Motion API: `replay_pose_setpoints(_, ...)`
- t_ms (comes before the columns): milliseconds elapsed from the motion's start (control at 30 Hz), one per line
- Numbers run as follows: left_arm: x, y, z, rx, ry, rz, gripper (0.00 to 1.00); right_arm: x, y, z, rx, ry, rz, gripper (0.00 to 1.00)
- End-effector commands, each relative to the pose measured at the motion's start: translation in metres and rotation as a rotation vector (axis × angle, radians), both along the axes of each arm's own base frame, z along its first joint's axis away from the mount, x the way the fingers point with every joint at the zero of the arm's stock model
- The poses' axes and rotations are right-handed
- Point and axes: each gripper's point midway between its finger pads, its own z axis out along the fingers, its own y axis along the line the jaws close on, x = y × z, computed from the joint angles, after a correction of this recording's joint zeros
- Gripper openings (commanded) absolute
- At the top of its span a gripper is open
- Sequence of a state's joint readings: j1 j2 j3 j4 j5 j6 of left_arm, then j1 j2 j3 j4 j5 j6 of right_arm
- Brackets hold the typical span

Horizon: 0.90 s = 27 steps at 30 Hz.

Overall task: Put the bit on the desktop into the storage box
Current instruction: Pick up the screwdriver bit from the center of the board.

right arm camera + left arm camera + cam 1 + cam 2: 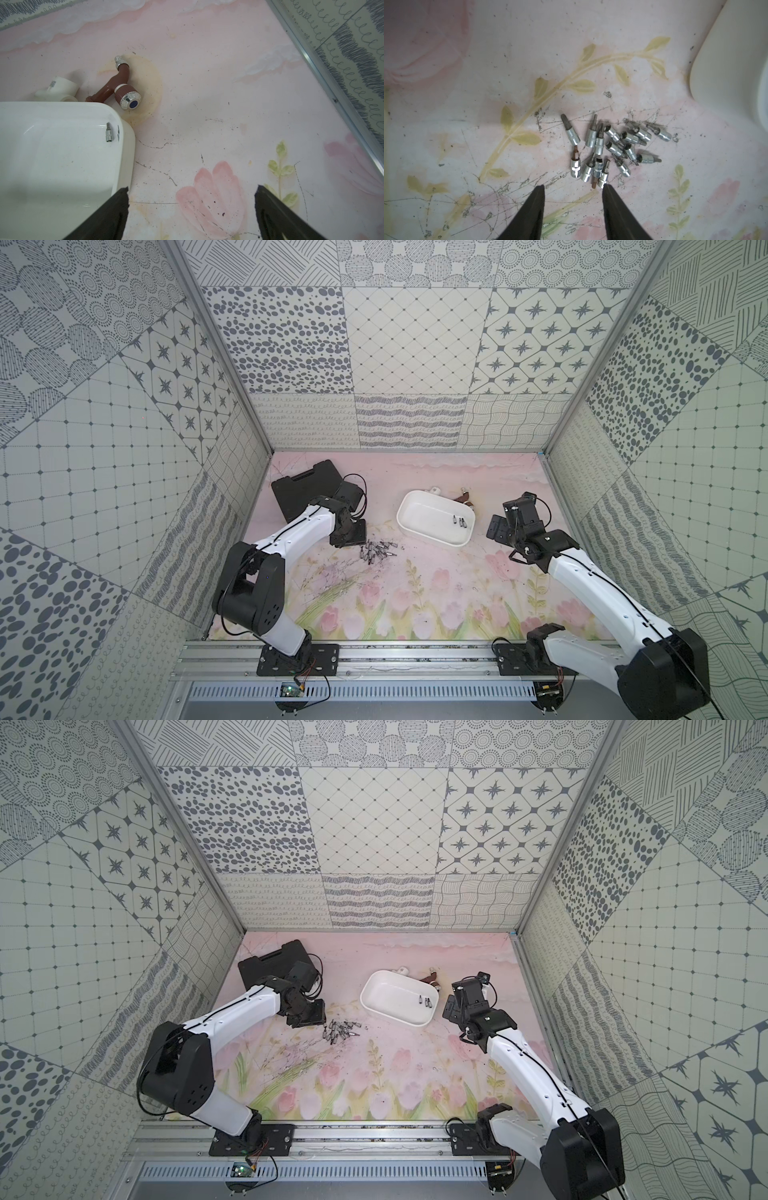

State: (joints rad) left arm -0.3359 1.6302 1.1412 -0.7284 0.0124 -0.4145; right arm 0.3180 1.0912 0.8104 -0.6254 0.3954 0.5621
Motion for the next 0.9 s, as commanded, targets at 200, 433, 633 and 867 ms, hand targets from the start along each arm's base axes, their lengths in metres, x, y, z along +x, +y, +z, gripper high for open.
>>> replay_pose_setpoints(200, 0.004, -0.001, -0.026, 0.057, 0.081, -0.037, 0.40, -0.001, -0.008, 0.008, 0.013, -0.055, -0.037, 0.97)
replay_pose_setpoints(433, 0.010, -0.004, -0.034, 0.053, 0.085, -0.038, 0.35, 0.000, -0.007, 0.008, 0.020, -0.053, -0.036, 0.97)
replay_pose_setpoints(633, 0.013, -0.005, -0.041, 0.056, 0.089, -0.033, 0.32, -0.001, -0.007, 0.007, 0.020, -0.050, -0.036, 0.97)
replay_pose_setpoints(867, 0.017, -0.003, -0.047, 0.067, 0.091, -0.024, 0.29, 0.001, -0.006, 0.004, 0.023, -0.039, -0.034, 0.97)
